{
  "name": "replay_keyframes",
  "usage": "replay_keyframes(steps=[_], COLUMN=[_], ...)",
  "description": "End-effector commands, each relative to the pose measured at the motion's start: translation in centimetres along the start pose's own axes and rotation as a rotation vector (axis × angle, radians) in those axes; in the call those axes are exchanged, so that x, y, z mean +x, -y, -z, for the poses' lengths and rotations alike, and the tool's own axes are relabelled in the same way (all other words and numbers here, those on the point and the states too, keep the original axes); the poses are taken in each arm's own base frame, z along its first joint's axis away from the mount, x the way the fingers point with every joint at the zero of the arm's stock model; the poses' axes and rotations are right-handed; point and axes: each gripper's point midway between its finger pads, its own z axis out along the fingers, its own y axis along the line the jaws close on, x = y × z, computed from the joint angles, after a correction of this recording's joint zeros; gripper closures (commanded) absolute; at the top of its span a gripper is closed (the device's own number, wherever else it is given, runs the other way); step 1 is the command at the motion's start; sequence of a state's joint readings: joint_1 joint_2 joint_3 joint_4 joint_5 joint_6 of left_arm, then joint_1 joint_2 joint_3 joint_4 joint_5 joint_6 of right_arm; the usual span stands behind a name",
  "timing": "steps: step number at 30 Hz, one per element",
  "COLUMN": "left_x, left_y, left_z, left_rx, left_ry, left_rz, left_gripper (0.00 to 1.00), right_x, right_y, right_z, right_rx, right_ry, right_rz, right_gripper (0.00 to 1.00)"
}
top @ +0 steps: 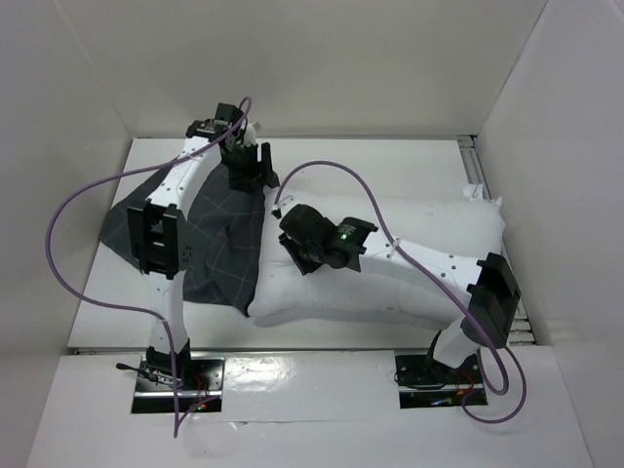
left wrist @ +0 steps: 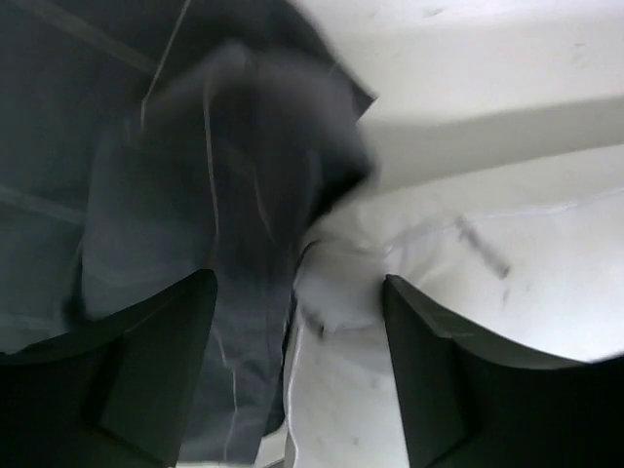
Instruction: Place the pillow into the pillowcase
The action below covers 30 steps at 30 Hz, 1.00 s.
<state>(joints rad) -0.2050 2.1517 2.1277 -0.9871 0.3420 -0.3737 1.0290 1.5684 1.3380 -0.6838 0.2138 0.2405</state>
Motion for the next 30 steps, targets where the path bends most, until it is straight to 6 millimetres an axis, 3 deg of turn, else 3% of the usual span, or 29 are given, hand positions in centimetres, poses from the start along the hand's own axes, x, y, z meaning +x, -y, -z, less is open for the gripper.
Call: replay_keyframes(steps=[1, 2, 3, 4, 5, 7, 10, 11, 13, 14, 16, 18, 20, 21, 22, 23, 24, 25, 27, 28, 30], left_x=[1.0, 2.4, 2.1, 2.4, 3.9, 4.6, 7.5, 8.7, 9.9, 10.9, 11.4, 12.1, 12.5, 12.4, 12.6, 13.0, 13.4, 13.7, 14.6, 15.0, 15.6], left_y=[-0.6, -1.3, -0.4, -1.0, -1.5, -2.1, -3.3, -3.9, -4.5, -5.8, -6.0, -6.6, -6.6, -6.3, -6.2, -6.1, -5.2, -4.8, -3.7, -3.5, -3.2], left_z=[5.1, 4.8, 6.5, 7.0, 6.5, 7.9, 7.0, 6.8, 6.7, 6.2, 6.7, 6.3, 6.1, 6.1, 5.8, 5.1, 4.7, 4.7, 3.1, 2.7, 1.5], left_rx=[-0.121, -0.139, -0.119, -0.130, -0.139, -0.160, -0.185, -0.195, -0.201, -0.217, -0.195, -0.181, -0.158, -0.137, -0.122, -0.107, -0.071, -0.050, -0.025, -0.030, -0.077], left_ry=[0.076, 0.055, 0.116, 0.130, 0.102, 0.139, 0.106, 0.104, 0.102, 0.089, 0.109, 0.097, 0.076, 0.078, 0.057, 0.036, 0.010, -0.001, -0.056, -0.070, -0.095], left_rz=[-0.031, 0.005, 0.003, 0.023, 0.063, 0.091, 0.142, 0.160, 0.210, 0.250, 0.288, 0.307, 0.302, 0.283, 0.242, 0.216, 0.186, 0.138, 0.079, 0.056, 0.012], left_gripper=[0.17, 0.13, 0.13, 0.13, 0.14, 0.19, 0.28, 0.28, 0.26, 0.26, 0.25, 0.24, 0.22, 0.20, 0.19, 0.14, 0.12, 0.08, 0.07, 0.06, 0.06], right_x=[0.0, -1.0, -1.1, -1.8, -3.1, -4.1, -6.6, -6.6, -8.4, -8.2, -9.1, -7.7, -7.5, -6.9, -6.6, -6.3, -7.4, -7.2, -9.0, -9.5, -10.1], right_y=[1.6, 1.6, 1.7, 1.9, 1.7, 1.9, 1.6, 1.3, 1.1, 1.5, 1.8, 1.9, 2.4, 3.2, 4.2, 4.8, 5.3, 5.8, 6.2, 6.6, 7.4], right_z=[0.8, 1.0, 1.2, 1.7, 1.9, 2.5, 2.9, 1.8, 1.6, 0.0, -1.7, -4.9, -7.1, -7.8, -8.1, -8.3, -6.8, -6.2, -4.1, -1.8, -0.1], right_rx=[0.051, 0.059, 0.070, 0.082, 0.086, 0.108, 0.095, 0.102, 0.121, 0.155, 0.172, 0.198, 0.195, 0.213, 0.221, 0.229, 0.220, 0.202, 0.145, 0.101, 0.009], right_ry=[-0.056, -0.038, -0.046, -0.031, -0.011, -0.003, 0.026, 0.001, 0.025, -0.001, 0.011, -0.036, -0.035, -0.055, -0.068, -0.073, -0.036, -0.034, 0.049, 0.097, 0.125], right_rz=[-0.018, -0.032, -0.029, -0.042, -0.060, -0.073, -0.098, -0.103, -0.151, -0.170, -0.243, -0.282, -0.324, -0.340, -0.357, -0.356, -0.361, -0.328, -0.313, -0.288, -0.302], right_gripper=[0.61, 0.49, 0.33, 0.29, 0.25, 0.20, 0.08, 0.03, 0.03, 0.03, 0.02, 0.02, 0.10, 0.23, 0.45, 0.99, 1.00, 1.00, 1.00, 1.00, 1.00])
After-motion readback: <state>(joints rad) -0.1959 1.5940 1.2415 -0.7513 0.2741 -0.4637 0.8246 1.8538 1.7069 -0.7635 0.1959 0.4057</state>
